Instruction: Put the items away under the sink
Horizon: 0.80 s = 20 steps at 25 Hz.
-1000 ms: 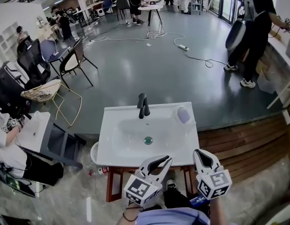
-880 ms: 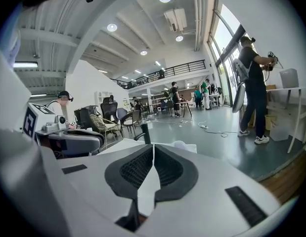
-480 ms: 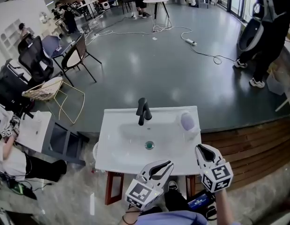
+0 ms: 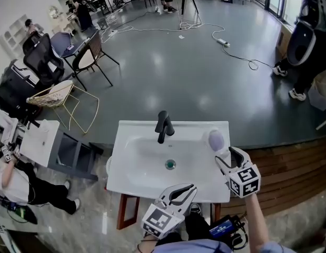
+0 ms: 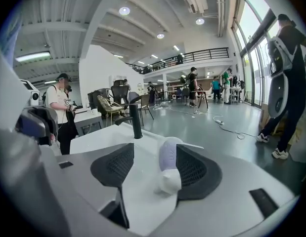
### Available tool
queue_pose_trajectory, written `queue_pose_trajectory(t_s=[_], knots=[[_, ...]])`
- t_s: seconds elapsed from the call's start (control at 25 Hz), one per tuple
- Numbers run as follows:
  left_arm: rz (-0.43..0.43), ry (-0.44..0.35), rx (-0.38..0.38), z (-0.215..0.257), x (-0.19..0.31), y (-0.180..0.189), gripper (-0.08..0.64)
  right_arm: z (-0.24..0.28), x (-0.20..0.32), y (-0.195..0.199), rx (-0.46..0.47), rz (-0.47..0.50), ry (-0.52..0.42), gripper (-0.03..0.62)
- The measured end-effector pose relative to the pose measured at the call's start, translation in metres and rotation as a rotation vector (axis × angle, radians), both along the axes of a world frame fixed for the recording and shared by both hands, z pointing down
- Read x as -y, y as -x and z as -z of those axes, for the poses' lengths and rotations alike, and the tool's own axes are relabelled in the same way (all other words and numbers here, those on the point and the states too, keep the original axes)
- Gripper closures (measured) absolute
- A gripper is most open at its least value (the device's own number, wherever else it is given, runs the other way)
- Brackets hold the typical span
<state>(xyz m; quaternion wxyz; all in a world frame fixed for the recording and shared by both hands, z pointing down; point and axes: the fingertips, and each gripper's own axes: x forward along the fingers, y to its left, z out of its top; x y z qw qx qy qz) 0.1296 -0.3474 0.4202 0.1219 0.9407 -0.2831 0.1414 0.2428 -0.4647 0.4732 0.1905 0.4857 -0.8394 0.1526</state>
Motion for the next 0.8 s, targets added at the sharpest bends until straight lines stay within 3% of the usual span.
queue_pose_trajectory(t_s=[0.12,0.32,0.8], knots=[[0.013,0.01,0.011,-0.006,0.007,0.002,0.526,-0.023,0.021,-0.002,-0.035,0.017,0.019,0.273],[0.038,0.023,0.028,-0.013,0.018,0.007,0.526,-0.062,0.047,-0.004,-0.083,0.019,0.091,0.215],[0.093,0.052,0.044,-0.024,0.025,0.019,0.526,-0.115,0.085,0.004,-0.223,0.09,0.205,0.156]])
